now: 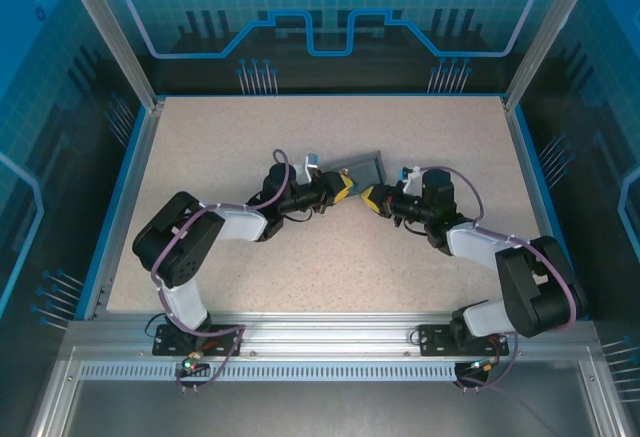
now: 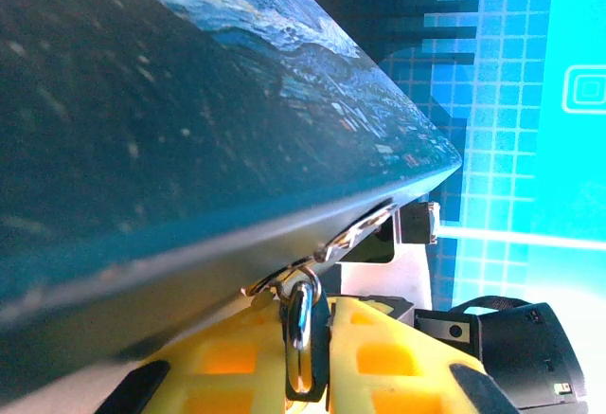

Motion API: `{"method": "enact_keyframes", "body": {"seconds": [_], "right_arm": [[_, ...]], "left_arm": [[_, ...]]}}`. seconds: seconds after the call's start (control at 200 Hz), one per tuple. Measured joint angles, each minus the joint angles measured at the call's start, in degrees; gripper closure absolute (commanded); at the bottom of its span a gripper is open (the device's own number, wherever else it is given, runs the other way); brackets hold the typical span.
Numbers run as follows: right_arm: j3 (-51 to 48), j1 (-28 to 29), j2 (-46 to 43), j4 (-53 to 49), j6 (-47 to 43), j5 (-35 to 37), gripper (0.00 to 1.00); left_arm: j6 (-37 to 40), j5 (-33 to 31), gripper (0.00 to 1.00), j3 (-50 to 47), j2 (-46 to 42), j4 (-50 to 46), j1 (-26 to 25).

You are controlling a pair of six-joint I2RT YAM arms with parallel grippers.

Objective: Unlock the padlock with the key

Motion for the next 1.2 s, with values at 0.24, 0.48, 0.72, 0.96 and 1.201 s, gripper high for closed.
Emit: {"method": "enact_keyframes", "body": {"seconds": [0.24, 0.48, 0.72, 0.96, 1.201], "right_arm": [[-0.4, 0.0, -7.9, -5.6, -2.5, 1.2, 1.0], [-0.4, 0.0, -9.5, -7.9, -3.9, 1.8, 1.0], [0.1, 0.0, -7.1, -8.0, -3.9, 3.0, 1.0], [2.0, 0.3, -4.9, -7.5, -3.7, 4.3, 1.0], [2.7, 1.2, -3.3, -6.9, -3.5, 4.7, 1.0]], "left_arm": [[0.0, 0.0, 1.0, 0.0, 0.1, 0.1, 0.0], [0.0, 0.0, 1.0, 0.0, 0.6, 0.8, 0.0], [0.0, 0.0, 1.0, 0.0, 0.6, 0.8, 0.0], [0.0, 0.0, 1.0, 0.0, 0.6, 0.9, 0.0], [-0.6, 0.0, 1.0, 0.0, 0.6, 1.1, 0.0]]}}
